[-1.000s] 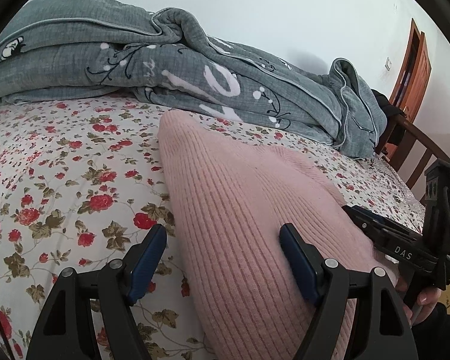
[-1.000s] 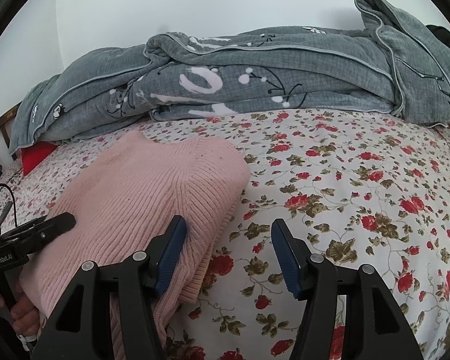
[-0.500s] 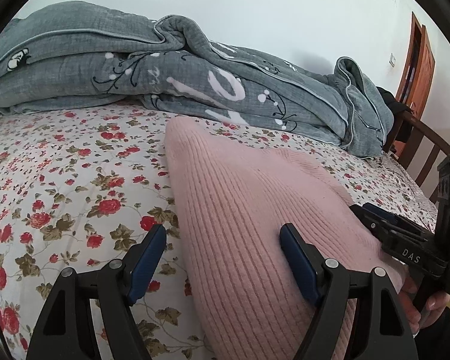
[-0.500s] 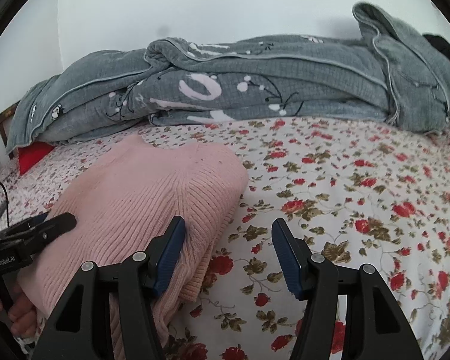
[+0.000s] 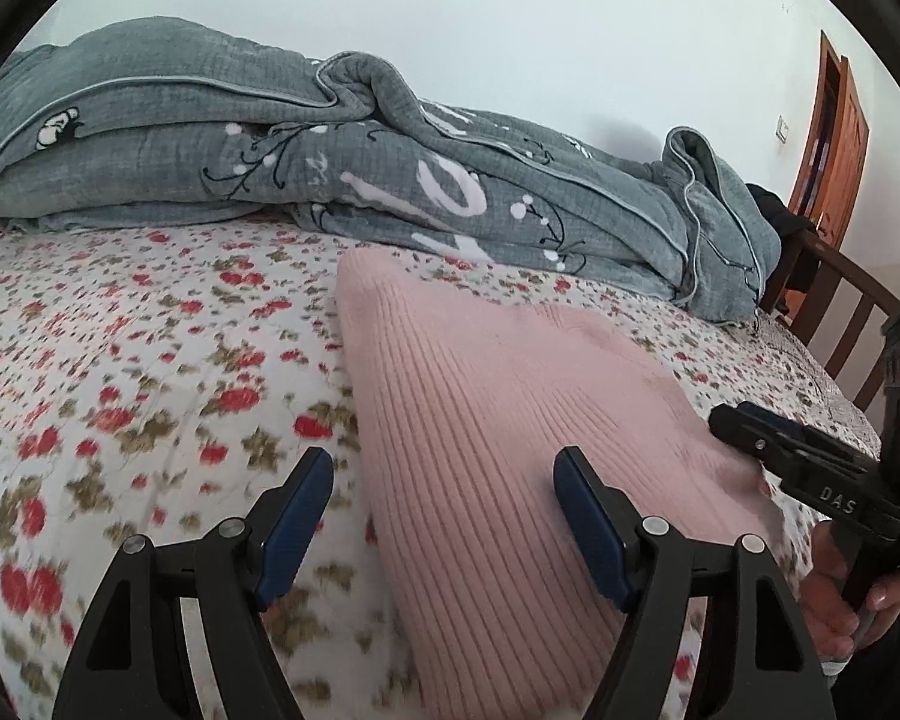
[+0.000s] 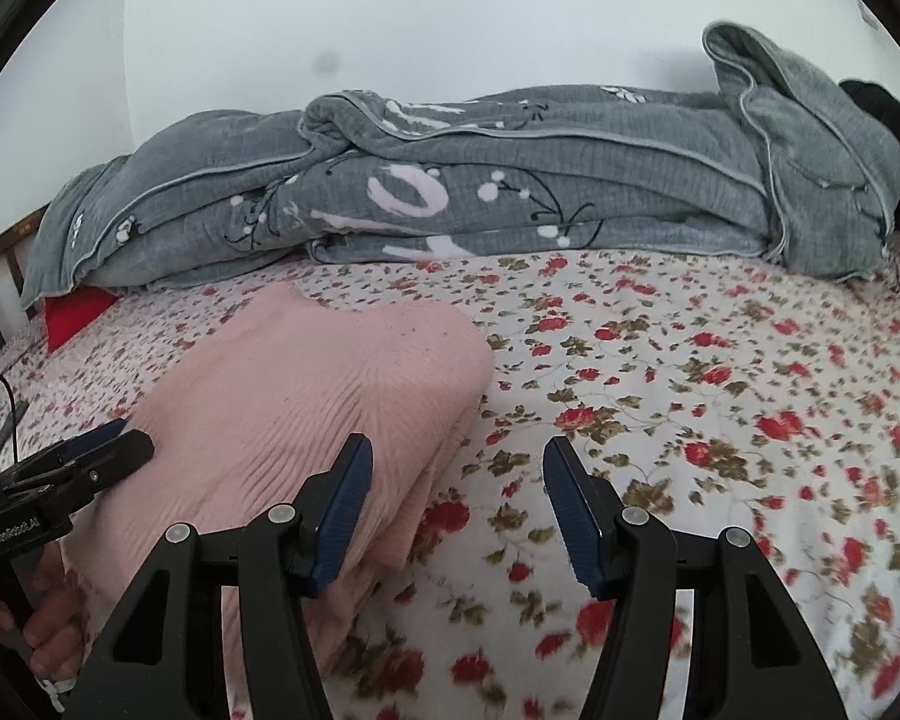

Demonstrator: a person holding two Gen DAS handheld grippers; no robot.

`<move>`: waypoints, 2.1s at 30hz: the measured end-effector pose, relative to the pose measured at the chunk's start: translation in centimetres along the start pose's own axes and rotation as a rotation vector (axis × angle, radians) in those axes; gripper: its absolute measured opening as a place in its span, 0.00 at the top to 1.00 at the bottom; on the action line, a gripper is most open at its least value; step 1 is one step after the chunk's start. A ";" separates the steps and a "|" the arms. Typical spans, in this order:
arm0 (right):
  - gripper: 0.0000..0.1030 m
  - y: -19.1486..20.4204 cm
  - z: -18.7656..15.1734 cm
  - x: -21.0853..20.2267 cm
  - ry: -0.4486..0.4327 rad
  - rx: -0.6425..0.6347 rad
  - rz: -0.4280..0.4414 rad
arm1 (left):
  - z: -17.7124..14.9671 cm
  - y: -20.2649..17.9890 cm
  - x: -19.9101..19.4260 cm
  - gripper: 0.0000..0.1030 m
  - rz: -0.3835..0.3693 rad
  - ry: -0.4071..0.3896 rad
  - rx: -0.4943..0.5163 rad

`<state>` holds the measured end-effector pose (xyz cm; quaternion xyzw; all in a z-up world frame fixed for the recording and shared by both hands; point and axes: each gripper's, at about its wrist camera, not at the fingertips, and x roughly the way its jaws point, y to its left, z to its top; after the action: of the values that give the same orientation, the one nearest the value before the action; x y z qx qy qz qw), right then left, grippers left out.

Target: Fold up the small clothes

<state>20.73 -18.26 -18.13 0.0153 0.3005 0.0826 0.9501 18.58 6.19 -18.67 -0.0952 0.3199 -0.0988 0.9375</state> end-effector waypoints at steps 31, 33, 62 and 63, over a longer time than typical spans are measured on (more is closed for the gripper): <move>0.03 1.9 -1.2 -24.1 -0.047 0.014 -0.115 | 0.0 -9.8 -19.4 0.22 0.215 0.044 0.001; 0.03 1.8 -1.0 -24.5 -0.044 0.025 -0.125 | 0.1 -10.0 -19.5 0.21 0.222 0.048 0.001; 0.03 1.6 -1.2 -25.4 -0.025 0.011 -0.155 | -0.1 -9.9 -20.3 0.21 0.253 0.038 -0.007; 0.03 1.7 -1.2 -25.5 -0.029 0.010 -0.156 | -0.1 -9.8 -20.2 0.21 0.248 0.041 -0.015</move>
<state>-0.73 -20.88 -4.51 -0.0022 0.2876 0.0066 0.9577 1.59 1.77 -4.66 -0.0598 0.3491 0.0181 0.9350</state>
